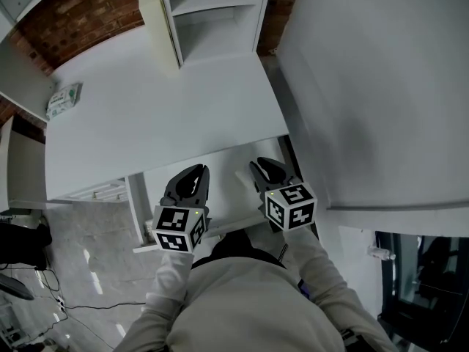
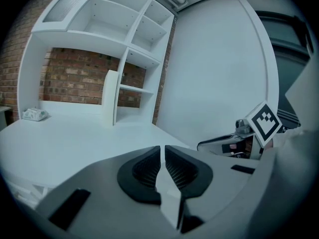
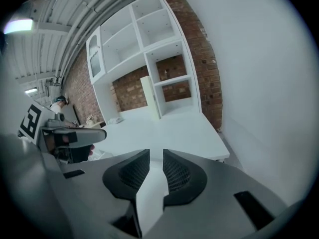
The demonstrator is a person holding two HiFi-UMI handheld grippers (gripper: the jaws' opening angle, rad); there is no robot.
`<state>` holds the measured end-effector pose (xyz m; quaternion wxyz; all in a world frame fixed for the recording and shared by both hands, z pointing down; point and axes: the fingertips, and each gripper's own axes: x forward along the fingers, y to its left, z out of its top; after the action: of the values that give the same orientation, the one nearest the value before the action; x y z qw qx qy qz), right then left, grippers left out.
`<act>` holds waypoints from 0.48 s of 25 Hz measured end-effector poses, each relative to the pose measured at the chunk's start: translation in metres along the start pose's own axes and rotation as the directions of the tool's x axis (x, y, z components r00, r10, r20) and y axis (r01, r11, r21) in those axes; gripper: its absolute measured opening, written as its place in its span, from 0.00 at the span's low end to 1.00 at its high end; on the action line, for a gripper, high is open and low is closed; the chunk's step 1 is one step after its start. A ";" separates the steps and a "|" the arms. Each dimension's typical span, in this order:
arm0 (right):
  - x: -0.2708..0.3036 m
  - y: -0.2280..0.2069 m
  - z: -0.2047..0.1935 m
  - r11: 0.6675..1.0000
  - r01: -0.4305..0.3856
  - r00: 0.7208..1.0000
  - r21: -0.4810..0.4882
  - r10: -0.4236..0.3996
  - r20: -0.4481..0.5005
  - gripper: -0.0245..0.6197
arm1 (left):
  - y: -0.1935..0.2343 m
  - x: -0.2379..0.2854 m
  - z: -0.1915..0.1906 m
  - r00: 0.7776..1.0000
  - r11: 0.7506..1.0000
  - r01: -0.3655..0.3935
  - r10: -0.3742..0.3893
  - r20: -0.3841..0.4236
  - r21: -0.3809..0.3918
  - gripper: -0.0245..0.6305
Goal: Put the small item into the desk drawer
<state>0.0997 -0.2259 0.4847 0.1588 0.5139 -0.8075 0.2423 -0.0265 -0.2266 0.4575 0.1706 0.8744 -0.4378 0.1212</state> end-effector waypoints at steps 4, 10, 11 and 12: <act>-0.022 0.004 0.016 1.000 0.018 0.997 0.019 -0.019 0.075 0.15 | -0.005 -0.002 0.002 1.000 1.000 0.013 -0.013 0.008 0.007 0.10; -0.053 0.010 0.029 0.999 0.033 0.986 0.010 -0.034 0.161 0.10 | -0.011 -0.004 0.005 0.999 0.999 0.034 -0.034 0.013 0.029 0.10; -0.057 0.011 0.030 0.999 0.035 0.985 0.007 -0.036 0.171 0.10 | -0.012 -0.005 0.006 0.999 0.999 0.037 -0.037 0.014 0.032 0.10; -0.062 0.012 0.032 0.999 0.040 0.983 0.006 -0.040 0.181 0.09 | -0.013 -0.005 0.007 0.999 0.999 0.038 -0.039 0.016 0.033 0.10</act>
<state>0.1151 -0.1923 0.4243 0.0890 0.5501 -0.8078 0.1922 -0.0187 -0.2185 0.4472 0.1548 0.8863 -0.4202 0.1179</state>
